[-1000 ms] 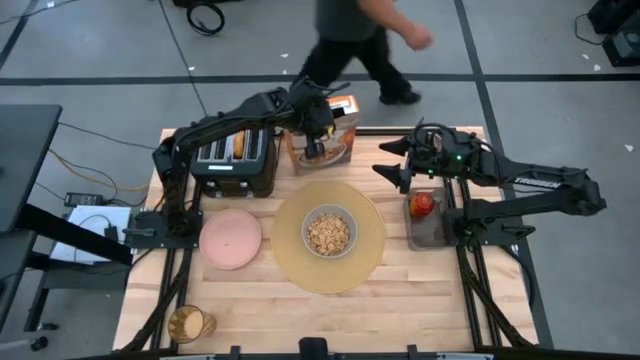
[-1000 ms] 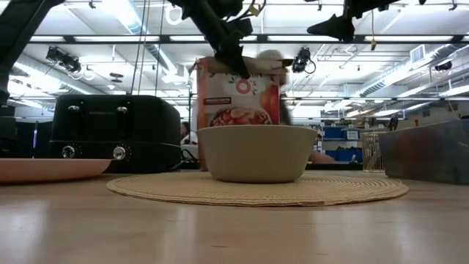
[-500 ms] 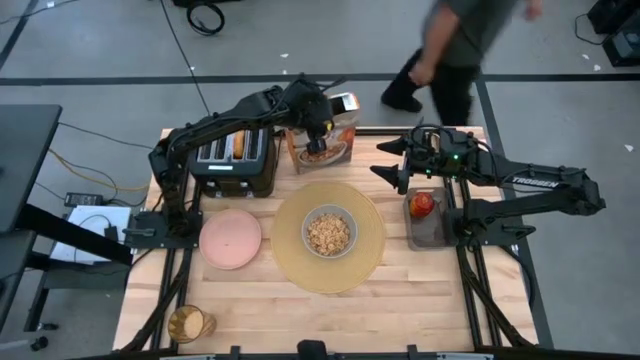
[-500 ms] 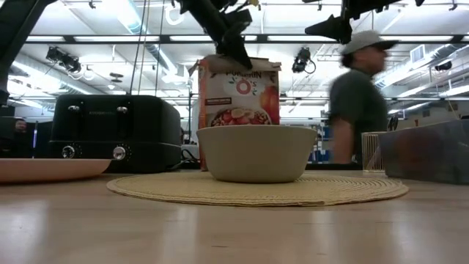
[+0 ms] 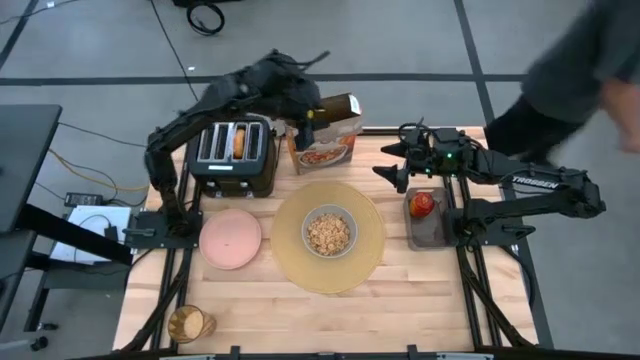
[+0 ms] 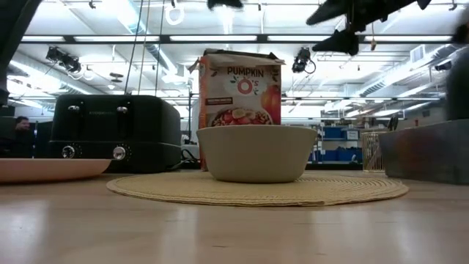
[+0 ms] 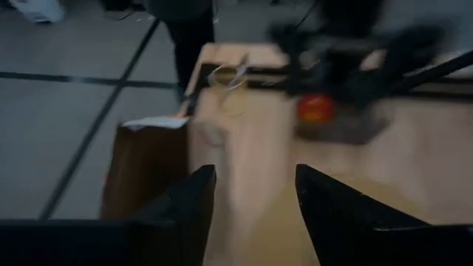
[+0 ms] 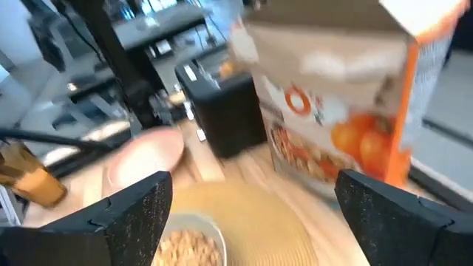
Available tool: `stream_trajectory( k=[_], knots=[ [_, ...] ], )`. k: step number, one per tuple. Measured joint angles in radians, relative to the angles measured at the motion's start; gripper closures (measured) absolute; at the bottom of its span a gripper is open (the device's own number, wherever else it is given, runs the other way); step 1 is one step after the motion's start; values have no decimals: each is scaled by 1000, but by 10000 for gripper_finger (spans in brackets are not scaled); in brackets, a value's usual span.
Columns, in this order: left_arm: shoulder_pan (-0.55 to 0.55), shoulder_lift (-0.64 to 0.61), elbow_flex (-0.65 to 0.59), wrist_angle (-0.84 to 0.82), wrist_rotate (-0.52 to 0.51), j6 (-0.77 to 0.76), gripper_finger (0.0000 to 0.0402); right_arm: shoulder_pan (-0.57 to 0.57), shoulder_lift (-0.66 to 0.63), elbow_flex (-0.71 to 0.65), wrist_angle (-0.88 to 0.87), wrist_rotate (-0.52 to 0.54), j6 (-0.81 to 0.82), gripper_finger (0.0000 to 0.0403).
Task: Arrange a breakfast setting
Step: Move the pink plate to the bottom left of the brown table mat
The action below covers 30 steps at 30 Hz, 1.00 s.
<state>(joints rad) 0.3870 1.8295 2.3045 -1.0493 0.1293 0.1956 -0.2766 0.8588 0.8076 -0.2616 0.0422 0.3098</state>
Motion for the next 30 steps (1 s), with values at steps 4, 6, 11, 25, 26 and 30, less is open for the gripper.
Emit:
stream_trajectory(
  k=[4,6,11,25,26,30],
  knots=[
    [-44,-88,53,-126,30,-91,214,54,22,73,-164,47,-22,35],
    [-78,-141,40,-189,30,-147,218,84,40,120,-250,66,-16,37],
    [-220,-259,-29,-360,4,-327,220,178,91,217,-423,96,20,38],
    [-827,-529,-815,-299,-216,-960,221,489,297,363,-506,291,451,46],
    [-861,-543,-882,-262,-221,-995,221,518,328,371,-505,283,487,48],
    [-958,-554,-1108,-81,-261,-1073,221,604,461,398,-507,264,680,56]
  ],
)
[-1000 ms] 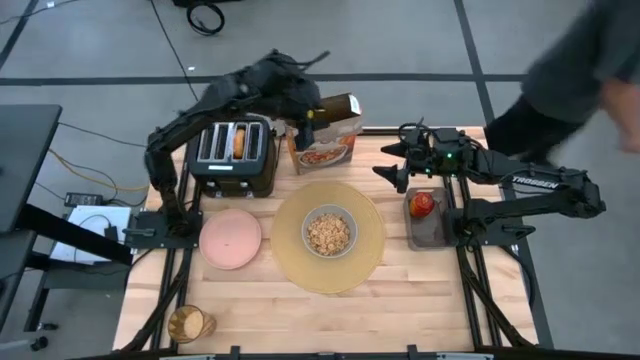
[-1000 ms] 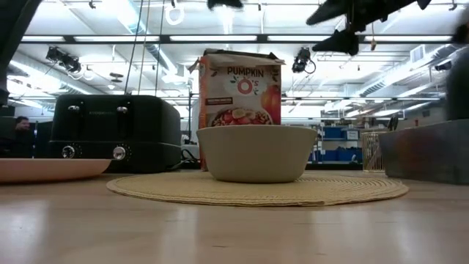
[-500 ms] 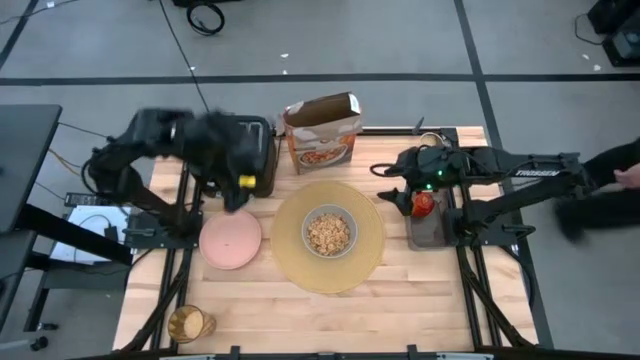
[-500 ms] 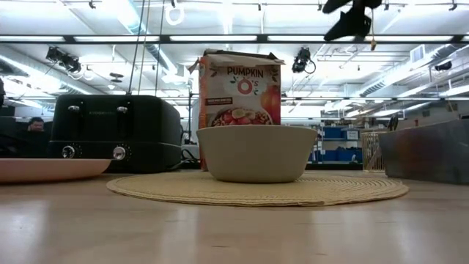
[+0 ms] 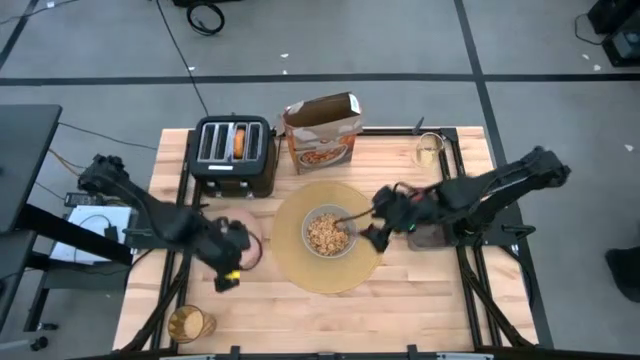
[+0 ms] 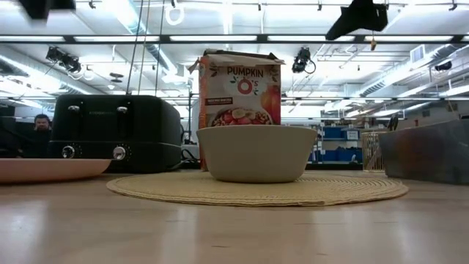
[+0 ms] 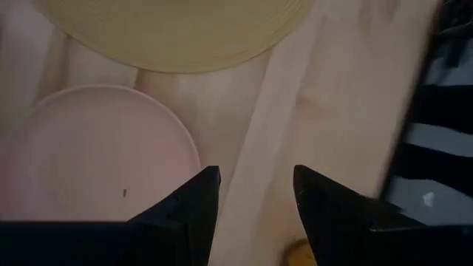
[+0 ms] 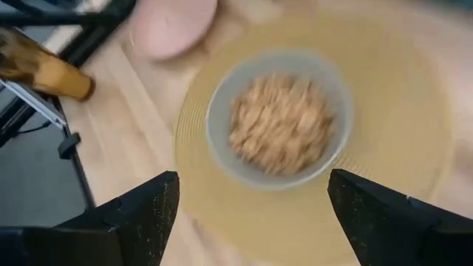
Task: Arrange a breakfast setting
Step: Move the pink plate to the bottom left of the brown table mat
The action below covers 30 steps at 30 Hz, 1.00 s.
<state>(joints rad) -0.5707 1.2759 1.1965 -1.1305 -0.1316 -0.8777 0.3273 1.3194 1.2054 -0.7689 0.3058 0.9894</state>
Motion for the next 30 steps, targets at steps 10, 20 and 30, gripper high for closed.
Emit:
stream_trajectory(
  k=[10,20,30],
  knots=[
    [142,113,-314,244,-2,-88,221,123,223,126,5,-100,212,77],
    [201,254,-365,375,80,-121,221,156,241,248,-15,-87,220,81],
    [192,330,-372,387,84,-159,285,149,229,286,-45,-56,172,81]
  ],
)
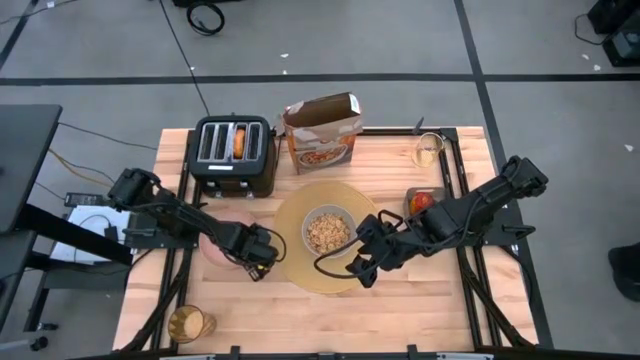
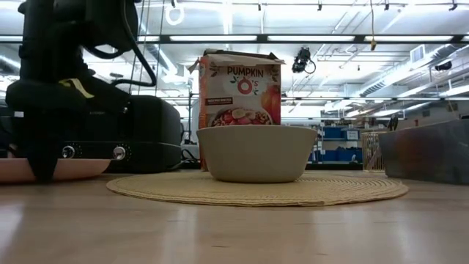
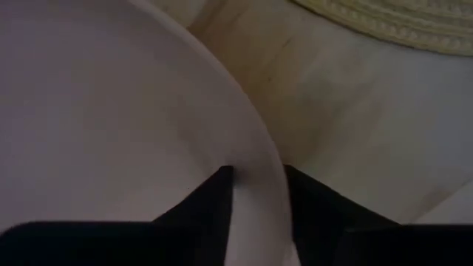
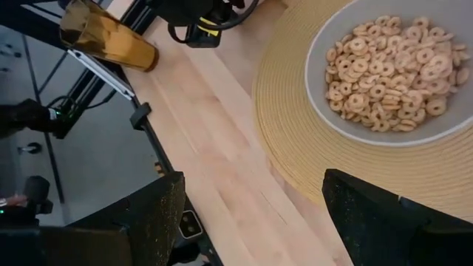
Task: Arrange a breakfast setting
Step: Move the pink plate to the bottom left of the brown table mat
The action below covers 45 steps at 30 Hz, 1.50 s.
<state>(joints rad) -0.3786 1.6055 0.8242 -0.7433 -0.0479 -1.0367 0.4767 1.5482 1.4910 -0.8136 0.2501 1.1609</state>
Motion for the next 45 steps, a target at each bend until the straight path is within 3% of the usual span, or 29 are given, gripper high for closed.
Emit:
stream_trajectory(
  k=[6,12,16,22,27,32,40,45],
  knots=[
    [-17,-6,4,-1,3,-23,377,-10,-6,0,-3,-16,-55,81],
    [-91,-2,96,-114,59,-20,380,-21,-72,0,-23,12,-106,81],
    [-162,-10,215,-243,9,45,385,-21,-113,0,-50,78,-117,81],
    [-273,-9,336,-185,-99,399,388,-18,-123,0,-58,117,-118,81],
    [-354,-3,322,-158,-112,651,389,-23,-111,0,-57,95,-113,81],
    [-394,15,262,16,-136,944,389,-27,-110,0,-56,104,-107,81],
    [-344,132,244,102,-177,1137,389,-31,-110,0,-34,123,-63,81],
    [-331,142,245,121,-168,1202,377,-27,-110,-1,-115,123,22,82]
  ],
)
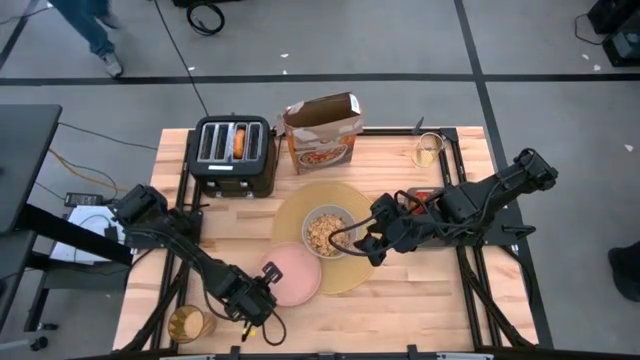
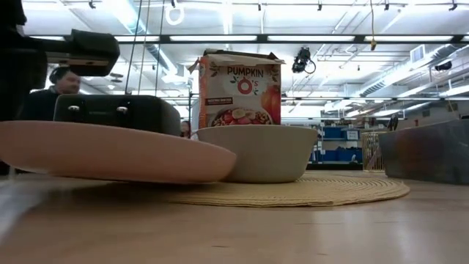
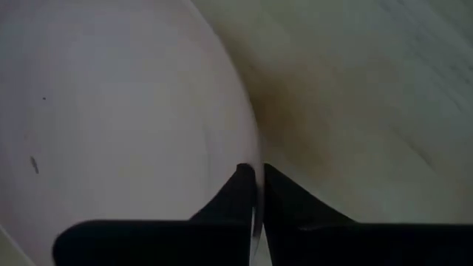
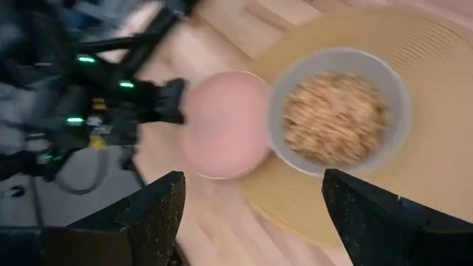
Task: Arrange a breakfast setting
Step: Move the pink plate to the bottom left of the brown table mat
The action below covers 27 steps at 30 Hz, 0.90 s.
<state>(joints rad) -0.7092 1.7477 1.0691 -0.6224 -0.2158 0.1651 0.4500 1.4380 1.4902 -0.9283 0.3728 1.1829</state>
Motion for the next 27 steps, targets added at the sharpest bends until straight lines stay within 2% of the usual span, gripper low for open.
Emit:
stream_trajectory(
  k=[4,13,17,19,25,27],
  knots=[
    [6,0,0,24,7,12,371,-11,0,0,-111,-5,83,83],
    [5,0,0,18,75,15,367,-83,0,0,-157,-74,136,83],
    [6,-1,0,18,146,6,359,-126,0,0,-292,-89,228,83],
    [5,-1,0,18,178,3,346,-152,0,0,-377,-111,261,83],
    [5,-38,-1,-3,181,-4,278,-256,-1,0,-636,-183,287,83],
    [8,-48,-1,-3,179,-3,252,-299,-18,-19,-634,-182,287,84]
  ],
)
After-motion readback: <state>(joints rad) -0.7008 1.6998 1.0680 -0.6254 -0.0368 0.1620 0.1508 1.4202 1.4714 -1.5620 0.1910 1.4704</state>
